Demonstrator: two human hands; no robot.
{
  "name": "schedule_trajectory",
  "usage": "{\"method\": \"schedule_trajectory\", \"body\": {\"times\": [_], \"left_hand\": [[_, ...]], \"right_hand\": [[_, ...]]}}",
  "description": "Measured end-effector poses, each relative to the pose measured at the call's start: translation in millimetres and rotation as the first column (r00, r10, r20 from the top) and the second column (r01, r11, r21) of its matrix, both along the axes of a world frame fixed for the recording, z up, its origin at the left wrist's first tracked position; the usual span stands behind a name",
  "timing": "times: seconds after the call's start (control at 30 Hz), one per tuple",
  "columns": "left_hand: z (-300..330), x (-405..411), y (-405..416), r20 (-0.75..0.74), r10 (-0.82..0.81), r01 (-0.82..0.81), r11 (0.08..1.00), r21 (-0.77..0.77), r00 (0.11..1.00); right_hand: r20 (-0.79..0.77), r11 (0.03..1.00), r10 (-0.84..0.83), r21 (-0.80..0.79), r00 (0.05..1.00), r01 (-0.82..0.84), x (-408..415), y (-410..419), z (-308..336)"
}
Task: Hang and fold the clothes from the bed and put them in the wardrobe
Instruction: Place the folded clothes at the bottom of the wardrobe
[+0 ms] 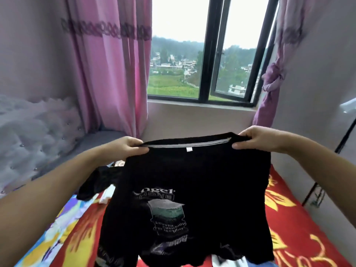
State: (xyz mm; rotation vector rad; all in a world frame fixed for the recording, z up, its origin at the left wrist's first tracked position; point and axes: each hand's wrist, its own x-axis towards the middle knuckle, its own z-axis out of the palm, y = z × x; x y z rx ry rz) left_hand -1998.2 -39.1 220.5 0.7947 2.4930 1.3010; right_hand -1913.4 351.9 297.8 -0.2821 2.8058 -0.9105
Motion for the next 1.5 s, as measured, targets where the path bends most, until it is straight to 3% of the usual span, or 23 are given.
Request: {"method": "schedule_trajectory", "body": {"times": [0.07,0.17,0.33,0.4,0.53,0.63,0.7,0.8,0.87,0.9,0.93,1.0,1.03,1.07,1.17,1.2,1.3,1.4,1.5], "left_hand": [[4,6,3,0.003,0.034,-0.034,0.993,0.110,0.999],[29,12,9,0.151,0.100,-0.144,0.937,0.318,0.983],[63,32,51,0.365,0.227,-0.391,0.788,0.476,0.903],[70,41,76,0.376,0.175,-0.357,0.792,0.495,0.910],[76,54,119,0.298,0.134,-0.274,0.823,0.499,0.945],[84,55,120,0.360,0.117,-0.312,0.775,0.550,0.926],[88,58,113,0.396,0.071,-0.302,0.772,0.559,0.915],[90,70,109,0.395,0.003,-0.240,0.797,0.554,0.919],[88,74,109,0.245,0.006,-0.136,0.845,0.518,0.969],[88,75,108,0.054,0.082,-0.097,0.897,0.432,0.995],[88,74,107,-0.211,0.166,-0.102,0.953,0.286,0.963],[89,72,109,-0.713,0.190,-0.264,0.965,0.007,0.675],[92,71,110,-0.808,0.135,-0.317,0.946,-0.067,0.573],[95,71,111,-0.814,0.076,-0.318,0.938,-0.137,0.576],[103,69,112,-0.536,-0.061,-0.062,0.976,-0.209,0.842],[105,69,114,-0.478,-0.071,-0.027,0.980,-0.195,0.875],[115,65,120,-0.487,-0.056,-0.007,0.992,-0.126,0.872],[127,67,126,-0.485,-0.107,0.058,0.992,-0.115,0.868],[126,60,126,-0.427,-0.177,0.110,0.978,-0.177,0.887]], "right_hand": [[-0.054,0.996,-0.042,-0.087,0.998,0.037,2,1,1],[-0.065,0.974,-0.109,-0.205,0.992,0.094,2,2,14],[-0.105,0.882,-0.317,-0.399,0.942,0.252,-9,-35,21],[-0.125,0.864,-0.291,-0.461,0.949,0.204,-9,-69,19],[-0.320,0.919,-0.157,-0.393,0.934,0.020,-2,-135,12],[-0.317,0.926,-0.027,-0.365,0.948,-0.096,5,-144,14],[-0.306,0.954,0.094,-0.243,0.947,-0.174,8,-138,13],[-0.315,0.988,0.109,-0.075,0.943,-0.139,6,-130,7],[-0.334,0.982,0.093,-0.126,0.938,-0.142,6,-125,7],[-0.345,0.976,0.053,-0.182,0.937,-0.122,5,-122,8],[-0.349,0.964,-0.010,-0.252,0.937,-0.084,4,-118,10],[-0.316,0.915,-0.110,-0.402,0.942,-0.028,6,-109,13],[-0.301,0.891,-0.118,-0.452,0.946,-0.033,7,-105,14],[-0.299,0.881,-0.099,-0.470,0.949,-0.056,9,-103,14],[-0.367,0.899,-0.048,-0.422,0.929,-0.120,18,-95,14],[-0.404,0.905,-0.066,-0.409,0.912,-0.115,21,-92,14],[-0.446,0.924,-0.121,-0.378,0.887,-0.064,24,-77,-1],[-0.244,0.969,-0.103,-0.245,0.964,0.041,19,-60,-50],[-0.154,0.973,-0.218,-0.116,0.964,0.201,11,-37,-101]]}}
